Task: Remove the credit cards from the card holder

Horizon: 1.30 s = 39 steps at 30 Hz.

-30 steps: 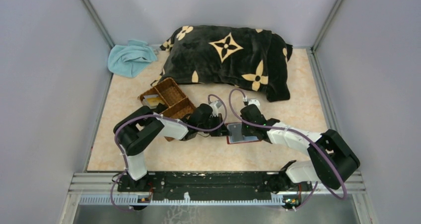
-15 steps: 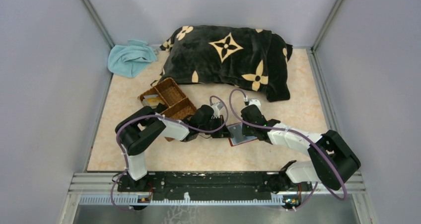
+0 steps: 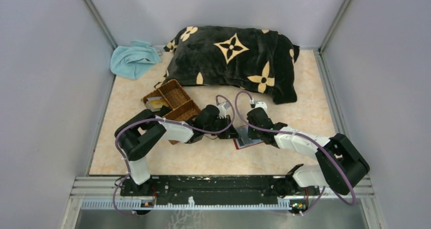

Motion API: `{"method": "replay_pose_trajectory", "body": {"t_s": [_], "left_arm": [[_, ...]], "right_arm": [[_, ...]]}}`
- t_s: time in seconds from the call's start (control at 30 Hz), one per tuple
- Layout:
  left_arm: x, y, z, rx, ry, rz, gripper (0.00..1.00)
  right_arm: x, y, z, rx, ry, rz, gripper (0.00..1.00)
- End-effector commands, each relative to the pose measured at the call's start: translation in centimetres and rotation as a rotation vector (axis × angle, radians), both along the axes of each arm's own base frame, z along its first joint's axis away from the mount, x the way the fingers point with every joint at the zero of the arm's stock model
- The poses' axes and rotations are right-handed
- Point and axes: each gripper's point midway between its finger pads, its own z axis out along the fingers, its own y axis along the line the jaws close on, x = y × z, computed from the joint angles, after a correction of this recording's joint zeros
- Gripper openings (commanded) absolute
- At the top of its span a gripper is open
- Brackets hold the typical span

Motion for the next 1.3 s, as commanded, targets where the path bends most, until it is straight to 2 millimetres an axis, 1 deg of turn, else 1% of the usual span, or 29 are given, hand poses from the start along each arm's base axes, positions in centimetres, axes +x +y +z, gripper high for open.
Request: {"method": "replay_pose_trajectory", "body": {"t_s": [0.0,0.23,0.33,0.47,0.63,0.77,0.9,1.0,1.07,1.13,1.2,1.27], "left_arm": [[1.5,-2.6,5.6,-0.140,-0.124,-0.007,0.00],[1.7,-2.9,5.0,-0.131,-0.117,-0.011,0.00],[1.7,-3.1,4.3,-0.123,-0.107,-0.014,0.00],[1.7,-3.4,3.7,-0.124,-0.095,-0.020,0.00],[1.9,-3.8,3.2,-0.122,-0.088,-0.024,0.00],[2.0,-4.0,3.0,-0.120,-0.083,-0.027,0.00],[2.1,-4.1,2.8,-0.119,-0.077,-0.027,0.00],[2.0,-4.2,2.9,-0.127,-0.073,-0.031,0.00],[1.9,-4.2,3.1,-0.132,-0.075,-0.032,0.00],[1.9,-3.8,3.5,-0.132,-0.102,-0.030,0.00],[2.0,-3.0,4.0,-0.119,-0.138,-0.013,0.00],[2.0,-2.0,4.3,-0.104,-0.167,0.004,0.00]], "right_arm": [[-0.9,1.7,0.0,0.083,0.032,0.050,0.00],[-1.1,1.7,0.2,0.085,0.032,0.052,0.00],[-1.2,1.8,0.6,0.101,0.024,0.060,0.00],[-1.3,1.5,1.3,0.104,0.009,0.055,0.00],[-0.9,0.6,3.0,0.095,-0.045,0.016,0.00],[-0.4,-0.8,4.7,0.068,-0.101,-0.052,0.00],[0.0,-2.3,6.9,0.060,-0.172,-0.121,0.00],[0.1,-2.8,8.9,0.098,-0.238,-0.143,0.00],[0.2,-2.6,9.9,0.132,-0.275,-0.131,0.00],[0.1,-2.2,10.4,0.154,-0.297,-0.105,0.00],[0.1,-1.5,10.3,0.168,-0.290,-0.066,0.00],[-0.1,-0.4,9.5,0.179,-0.252,-0.014,0.00]]}}
